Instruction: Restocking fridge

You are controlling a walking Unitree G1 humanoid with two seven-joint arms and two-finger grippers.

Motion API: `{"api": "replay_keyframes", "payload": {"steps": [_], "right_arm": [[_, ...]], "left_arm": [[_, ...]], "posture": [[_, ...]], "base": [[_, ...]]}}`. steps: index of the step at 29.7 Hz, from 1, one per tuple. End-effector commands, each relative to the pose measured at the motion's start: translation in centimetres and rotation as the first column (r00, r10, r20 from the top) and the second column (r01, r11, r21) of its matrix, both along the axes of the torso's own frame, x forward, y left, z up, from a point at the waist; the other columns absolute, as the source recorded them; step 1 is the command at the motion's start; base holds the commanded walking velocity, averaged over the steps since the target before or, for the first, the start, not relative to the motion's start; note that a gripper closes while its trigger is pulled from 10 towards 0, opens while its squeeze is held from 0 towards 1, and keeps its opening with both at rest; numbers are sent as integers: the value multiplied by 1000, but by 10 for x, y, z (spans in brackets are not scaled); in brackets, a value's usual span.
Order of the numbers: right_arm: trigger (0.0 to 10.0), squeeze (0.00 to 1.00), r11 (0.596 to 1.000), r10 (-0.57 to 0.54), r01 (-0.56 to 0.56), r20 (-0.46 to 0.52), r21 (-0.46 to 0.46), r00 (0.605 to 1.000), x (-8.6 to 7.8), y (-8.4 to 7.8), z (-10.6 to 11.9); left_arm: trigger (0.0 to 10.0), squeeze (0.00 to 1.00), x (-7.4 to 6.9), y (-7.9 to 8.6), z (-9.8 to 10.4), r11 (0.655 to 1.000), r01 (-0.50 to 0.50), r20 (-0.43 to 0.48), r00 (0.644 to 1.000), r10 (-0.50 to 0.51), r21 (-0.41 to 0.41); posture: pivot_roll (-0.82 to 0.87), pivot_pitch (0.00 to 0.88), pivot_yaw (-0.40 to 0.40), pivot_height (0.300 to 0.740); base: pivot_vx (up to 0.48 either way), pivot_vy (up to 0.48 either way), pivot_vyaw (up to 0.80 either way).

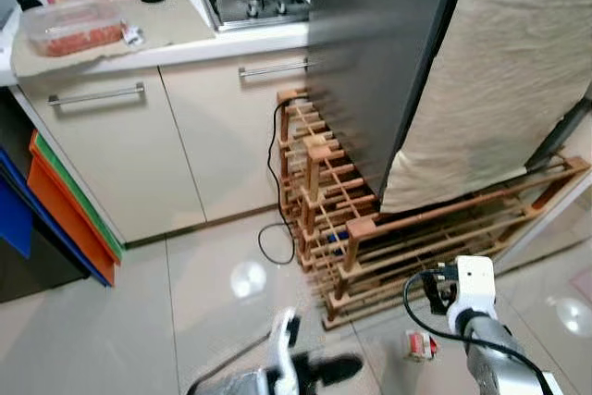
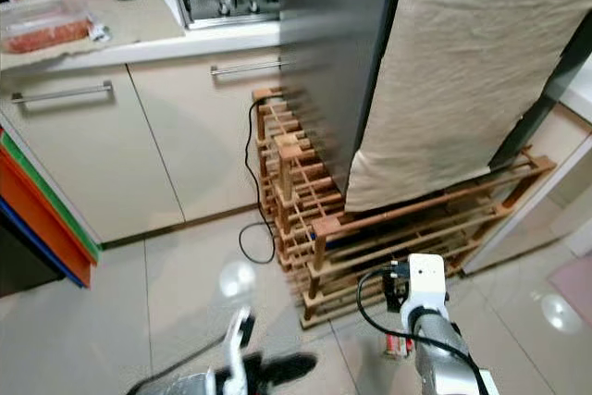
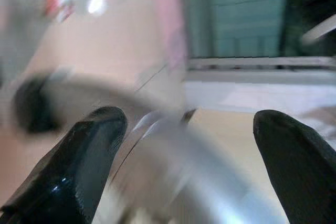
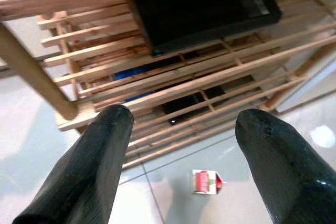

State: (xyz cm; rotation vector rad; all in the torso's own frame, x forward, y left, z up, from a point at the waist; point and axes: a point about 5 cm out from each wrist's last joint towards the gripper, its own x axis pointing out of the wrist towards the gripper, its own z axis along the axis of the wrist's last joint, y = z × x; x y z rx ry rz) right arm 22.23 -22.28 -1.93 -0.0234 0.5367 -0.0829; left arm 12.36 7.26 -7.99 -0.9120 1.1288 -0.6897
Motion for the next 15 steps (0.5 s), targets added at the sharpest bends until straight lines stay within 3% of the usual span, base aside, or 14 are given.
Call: {"api": "replay_keyframes", "payload": {"steps": [1,15], "right_arm": [[10000,0,993,110,-101,141,-67,984,-7,11,27],[10000,0,993,110,-101,141,-67,984,-7,11,27]], "left_arm": [[10000,0,203,-113,238,995,73,904,417,-91,66],[10000,0,203,-113,238,995,73,904,417,-91,66]], "posture": [[45,0,14,740],[45,0,14,740]], "base": [[0,0,0],[0,0,0]]}}
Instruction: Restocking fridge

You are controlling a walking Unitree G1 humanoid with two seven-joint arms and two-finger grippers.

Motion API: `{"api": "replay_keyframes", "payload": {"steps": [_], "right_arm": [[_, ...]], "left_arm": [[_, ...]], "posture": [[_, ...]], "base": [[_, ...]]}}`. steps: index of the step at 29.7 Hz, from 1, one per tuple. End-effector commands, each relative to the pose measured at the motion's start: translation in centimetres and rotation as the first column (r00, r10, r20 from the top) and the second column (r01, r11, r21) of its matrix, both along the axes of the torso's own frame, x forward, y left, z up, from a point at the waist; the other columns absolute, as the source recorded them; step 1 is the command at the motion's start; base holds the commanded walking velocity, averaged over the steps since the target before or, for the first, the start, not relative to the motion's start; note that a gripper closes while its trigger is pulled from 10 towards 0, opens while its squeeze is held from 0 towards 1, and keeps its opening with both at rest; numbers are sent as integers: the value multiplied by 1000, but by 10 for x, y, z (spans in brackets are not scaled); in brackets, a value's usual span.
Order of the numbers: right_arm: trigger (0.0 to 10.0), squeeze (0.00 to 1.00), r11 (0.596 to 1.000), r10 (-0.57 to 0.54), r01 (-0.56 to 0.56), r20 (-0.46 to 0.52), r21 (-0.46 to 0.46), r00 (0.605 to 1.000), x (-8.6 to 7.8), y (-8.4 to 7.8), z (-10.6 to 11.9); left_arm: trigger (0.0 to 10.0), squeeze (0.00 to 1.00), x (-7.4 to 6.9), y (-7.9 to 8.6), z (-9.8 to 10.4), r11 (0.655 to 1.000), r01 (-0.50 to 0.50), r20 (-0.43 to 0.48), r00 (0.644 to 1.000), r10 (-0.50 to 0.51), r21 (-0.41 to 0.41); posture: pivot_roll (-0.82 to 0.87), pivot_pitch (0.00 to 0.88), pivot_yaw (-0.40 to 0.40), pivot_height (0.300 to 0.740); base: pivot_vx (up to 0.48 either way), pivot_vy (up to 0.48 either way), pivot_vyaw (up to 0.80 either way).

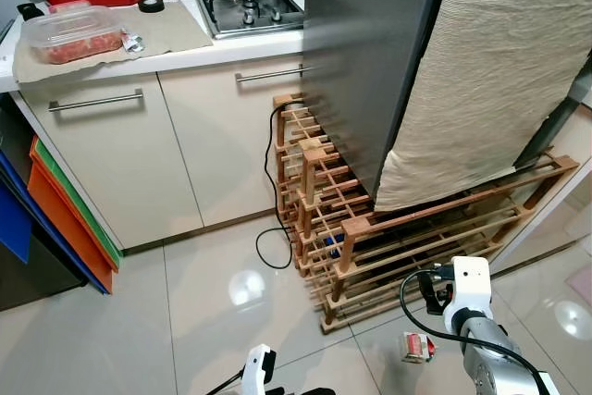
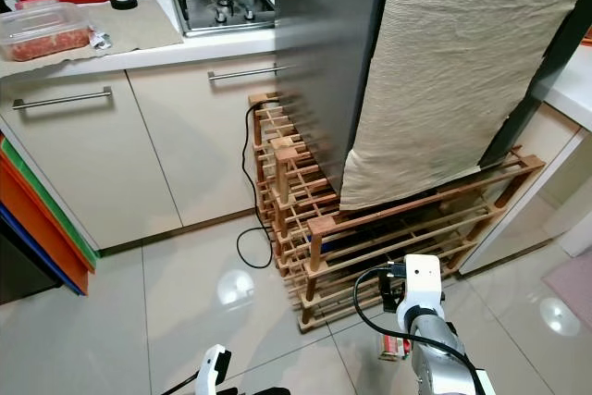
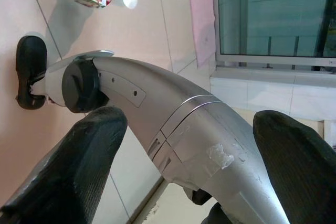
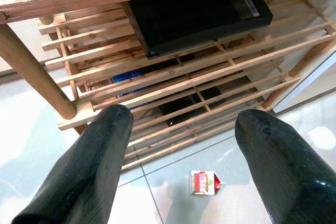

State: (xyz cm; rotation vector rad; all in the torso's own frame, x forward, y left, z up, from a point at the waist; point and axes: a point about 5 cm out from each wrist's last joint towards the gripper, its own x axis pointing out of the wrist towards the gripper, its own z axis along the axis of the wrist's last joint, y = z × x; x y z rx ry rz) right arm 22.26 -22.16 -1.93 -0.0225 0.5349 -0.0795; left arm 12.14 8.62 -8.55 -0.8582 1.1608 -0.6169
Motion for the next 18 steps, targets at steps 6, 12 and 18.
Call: {"api": "replay_keyframes", "payload": {"steps": [6,12,18], "right_arm": [[10000,0,993,107,-98,139,-68,985,-7,10,27],[10000,0,993,107,-98,139,-68,985,-7,10,27],[10000,0,993,107,-98,139,-68,985,-7,10,27]], "left_arm": [[10000,0,205,-126,243,987,155,913,395,-104,45],[10000,0,205,-126,243,987,155,913,395,-104,45],[10000,0,205,-126,243,987,155,913,395,-104,45]], "posture": [[45,0,14,740],[45,0,14,740],[45,0,14,740]], "base": [[0,0,0],[0,0,0],[0,0,0]]}}
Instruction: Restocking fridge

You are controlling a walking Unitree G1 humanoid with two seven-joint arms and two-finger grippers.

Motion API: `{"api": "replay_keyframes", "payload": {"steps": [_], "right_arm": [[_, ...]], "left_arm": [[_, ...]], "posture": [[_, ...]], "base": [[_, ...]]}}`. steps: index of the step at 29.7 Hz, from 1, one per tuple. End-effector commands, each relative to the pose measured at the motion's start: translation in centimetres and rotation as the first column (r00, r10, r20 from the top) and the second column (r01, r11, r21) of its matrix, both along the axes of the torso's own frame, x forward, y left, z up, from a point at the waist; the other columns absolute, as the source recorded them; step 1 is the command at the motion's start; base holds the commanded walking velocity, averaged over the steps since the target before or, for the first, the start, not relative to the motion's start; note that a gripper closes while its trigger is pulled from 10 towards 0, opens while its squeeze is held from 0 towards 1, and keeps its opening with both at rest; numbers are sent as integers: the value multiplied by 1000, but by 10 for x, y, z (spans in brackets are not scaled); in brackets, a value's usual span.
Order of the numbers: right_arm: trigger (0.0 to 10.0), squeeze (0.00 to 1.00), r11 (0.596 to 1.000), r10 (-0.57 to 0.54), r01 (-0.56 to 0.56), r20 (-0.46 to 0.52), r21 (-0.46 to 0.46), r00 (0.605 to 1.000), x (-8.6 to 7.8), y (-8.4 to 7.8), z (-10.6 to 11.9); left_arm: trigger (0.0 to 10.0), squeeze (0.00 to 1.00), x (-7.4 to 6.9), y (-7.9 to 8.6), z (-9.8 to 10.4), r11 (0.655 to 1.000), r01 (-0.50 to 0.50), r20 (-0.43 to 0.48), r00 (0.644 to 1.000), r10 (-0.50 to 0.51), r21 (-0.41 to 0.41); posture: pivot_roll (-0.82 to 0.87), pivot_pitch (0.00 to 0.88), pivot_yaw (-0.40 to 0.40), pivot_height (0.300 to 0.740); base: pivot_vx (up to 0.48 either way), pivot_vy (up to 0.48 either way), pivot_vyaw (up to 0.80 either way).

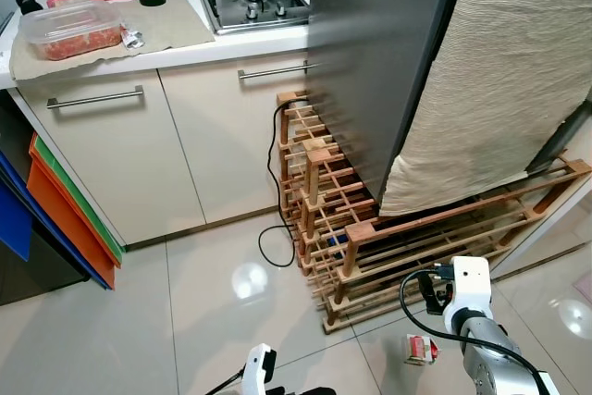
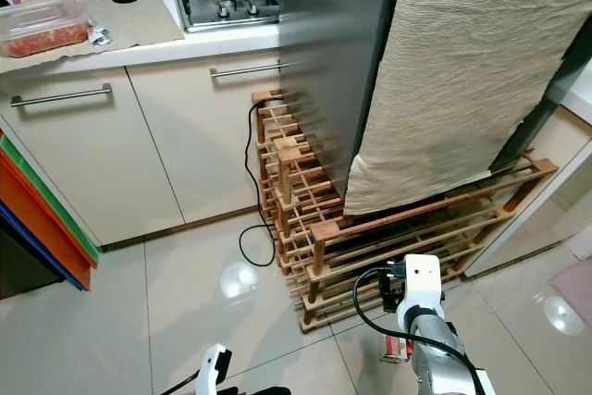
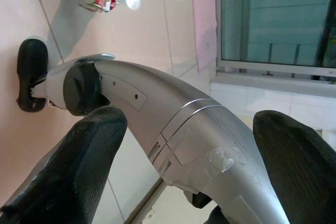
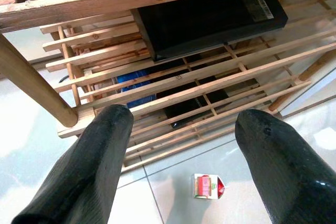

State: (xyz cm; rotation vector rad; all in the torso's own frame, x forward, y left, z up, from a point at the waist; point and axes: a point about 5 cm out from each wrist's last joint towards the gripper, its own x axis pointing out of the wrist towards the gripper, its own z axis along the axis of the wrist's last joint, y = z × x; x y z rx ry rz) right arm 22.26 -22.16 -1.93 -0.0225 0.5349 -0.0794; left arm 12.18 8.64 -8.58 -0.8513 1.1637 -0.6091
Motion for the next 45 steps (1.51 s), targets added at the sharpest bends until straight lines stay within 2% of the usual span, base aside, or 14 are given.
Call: {"api": "replay_keyframes", "payload": {"steps": [1,12,13,14,15,16,23,30,32,35,37,38,42,45], "right_arm": [[10000,0,993,107,-98,139,-68,985,-7,10,27],[10000,0,993,107,-98,139,-68,985,-7,10,27],[10000,0,1000,-6,6,10,0,1000,2,-2,2],[10000,0,992,-94,102,-104,78,990,9,1,-16],[10000,0,978,-132,157,-174,134,976,16,10,-23],[10000,0,971,-137,171,-194,169,971,25,20,-21],[10000,0,971,-128,166,-210,174,969,27,27,-22],[10000,0,955,-155,212,-260,206,953,27,32,-26],[10000,0,971,-141,192,-309,141,940,22,33,-31],[10000,0,986,-103,140,-327,93,940,20,37,-32],[10000,0,995,-57,80,-359,52,932,16,39,-35],[10000,0,999,-18,30,-403,23,915,10,40,-40],[10000,0,1000,-7,13,-424,11,906,5,39,-43],[10000,0,999,-23,32,-472,11,881,-6,35,-49]], "left_arm": [[10000,0,204,-126,244,985,165,913,393,-105,43],[10000,0,204,-126,244,985,165,913,393,-105,43],[10000,0,220,-36,161,908,-312,747,665,-3,280],[10000,0,205,28,113,683,-506,635,768,80,527],[10000,0,189,61,91,522,-553,578,805,133,650],[10000,0,186,61,88,506,-551,566,812,141,664],[10000,0,185,58,87,499,-544,567,815,121,675],[10000,0,175,55,77,493,-506,529,842,106,707],[10000,0,163,49,65,488,-417,477,879,3,766],[10000,0,158,47,60,489,-369,448,892,-52,791],[10000,0,148,44,52,521,-288,380,922,-77,804],[10000,0,138,43,44,530,-213,318,941,-114,821],[10000,0,135,45,41,522,-200,302,946,-117,829],[10000,0,125,51,34,505,-162,246,964,-104,848]], "posture": [[45,0,14,740],[45,0,14,740],[62,0,0,740],[58,0,0,740],[58,0,0,740],[58,0,0,740],[63,0,0,740],[70,0,0,740],[62,0,0,740],[58,0,0,740],[53,0,0,740],[53,0,0,740],[54,0,0,740],[57,0,7,740]], "base": [[0,0,0],[0,0,0],[0,0,0],[0,0,0],[0,0,0],[0,0,0],[0,0,0],[0,0,0],[0,0,0],[0,0,0],[0,0,0],[0,0,0],[0,0,0],[0,0,0]]}}
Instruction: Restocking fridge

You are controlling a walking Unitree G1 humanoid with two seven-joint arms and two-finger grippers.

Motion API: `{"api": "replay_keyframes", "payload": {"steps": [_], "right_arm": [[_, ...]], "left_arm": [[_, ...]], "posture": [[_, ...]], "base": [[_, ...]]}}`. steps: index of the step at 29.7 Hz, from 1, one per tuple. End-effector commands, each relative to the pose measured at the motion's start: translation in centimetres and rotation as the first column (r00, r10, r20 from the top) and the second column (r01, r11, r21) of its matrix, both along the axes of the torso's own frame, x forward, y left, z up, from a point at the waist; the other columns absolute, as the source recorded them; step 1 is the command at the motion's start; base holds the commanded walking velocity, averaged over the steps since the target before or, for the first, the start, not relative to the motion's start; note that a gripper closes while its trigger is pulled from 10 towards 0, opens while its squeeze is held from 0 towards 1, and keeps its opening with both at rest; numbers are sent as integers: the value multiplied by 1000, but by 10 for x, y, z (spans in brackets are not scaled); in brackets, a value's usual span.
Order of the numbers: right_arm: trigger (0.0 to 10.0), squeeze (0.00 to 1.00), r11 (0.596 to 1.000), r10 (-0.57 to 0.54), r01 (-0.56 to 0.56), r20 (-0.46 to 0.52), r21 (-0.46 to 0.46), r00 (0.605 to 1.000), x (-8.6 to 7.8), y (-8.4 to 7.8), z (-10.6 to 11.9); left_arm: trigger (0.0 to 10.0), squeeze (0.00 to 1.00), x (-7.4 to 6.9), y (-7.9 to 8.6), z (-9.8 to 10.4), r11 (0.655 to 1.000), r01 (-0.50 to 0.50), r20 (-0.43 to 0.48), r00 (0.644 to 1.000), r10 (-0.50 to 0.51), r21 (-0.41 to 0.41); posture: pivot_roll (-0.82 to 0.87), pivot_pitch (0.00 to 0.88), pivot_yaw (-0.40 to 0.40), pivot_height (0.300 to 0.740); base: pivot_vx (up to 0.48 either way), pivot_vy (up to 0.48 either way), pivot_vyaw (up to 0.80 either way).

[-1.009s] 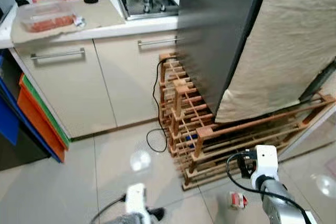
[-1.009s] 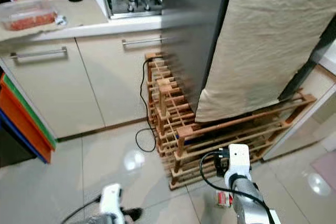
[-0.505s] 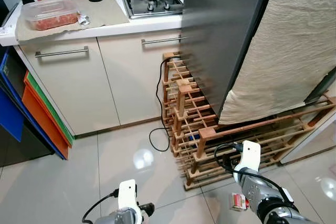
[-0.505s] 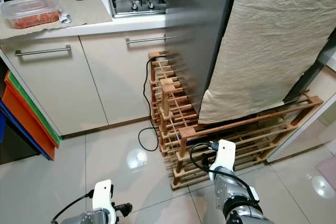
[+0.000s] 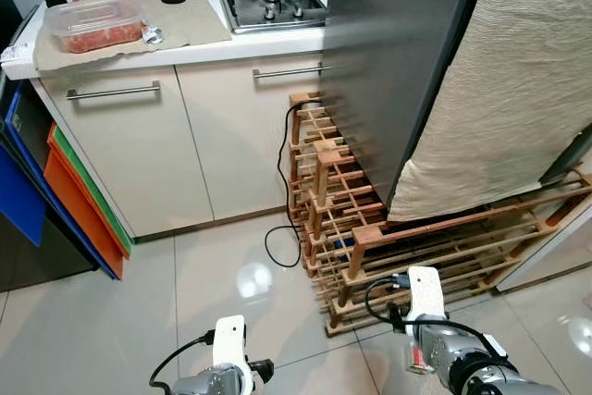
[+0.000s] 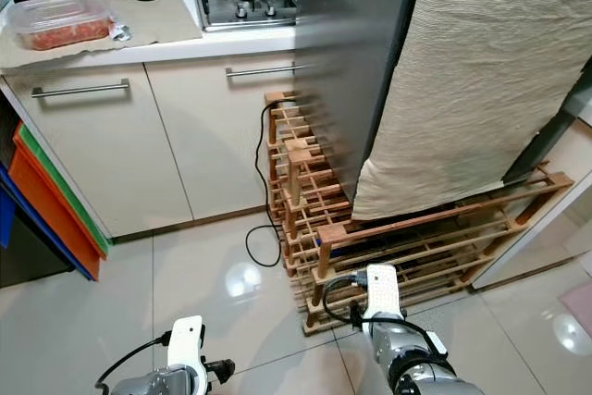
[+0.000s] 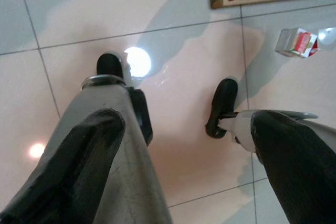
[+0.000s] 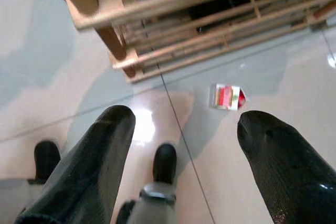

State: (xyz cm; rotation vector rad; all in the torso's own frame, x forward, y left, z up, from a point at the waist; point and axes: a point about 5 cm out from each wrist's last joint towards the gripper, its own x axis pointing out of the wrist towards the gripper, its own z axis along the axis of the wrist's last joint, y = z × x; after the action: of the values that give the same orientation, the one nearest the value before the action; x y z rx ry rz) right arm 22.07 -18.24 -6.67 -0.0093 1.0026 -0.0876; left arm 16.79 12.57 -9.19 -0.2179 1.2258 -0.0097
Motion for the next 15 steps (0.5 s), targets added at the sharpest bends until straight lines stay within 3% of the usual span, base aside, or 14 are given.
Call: {"api": "replay_keyframes", "payload": {"steps": [1,7,13,15], "right_arm": [[10000,0,1000,-9,9,-31,-10,999,-6,-5,-3],[10000,0,999,-34,38,-119,33,992,-21,-5,-11],[10000,0,988,-104,117,-131,97,986,-24,-3,-13],[10000,0,977,-156,174,-139,124,978,-24,-4,-13]], "left_arm": [[10000,0,77,13,39,953,141,183,964,-194,268],[10000,0,60,21,28,943,184,91,972,-216,279],[10000,0,54,16,24,966,177,89,977,-196,190],[10000,0,54,14,24,979,125,107,984,-144,162]], "posture": [[57,0,8,740],[47,0,11,740],[47,0,3,740],[51,0,-4,740]], "base": [[0,0,0],[0,0,0],[0,0,0],[0,0,0]]}}
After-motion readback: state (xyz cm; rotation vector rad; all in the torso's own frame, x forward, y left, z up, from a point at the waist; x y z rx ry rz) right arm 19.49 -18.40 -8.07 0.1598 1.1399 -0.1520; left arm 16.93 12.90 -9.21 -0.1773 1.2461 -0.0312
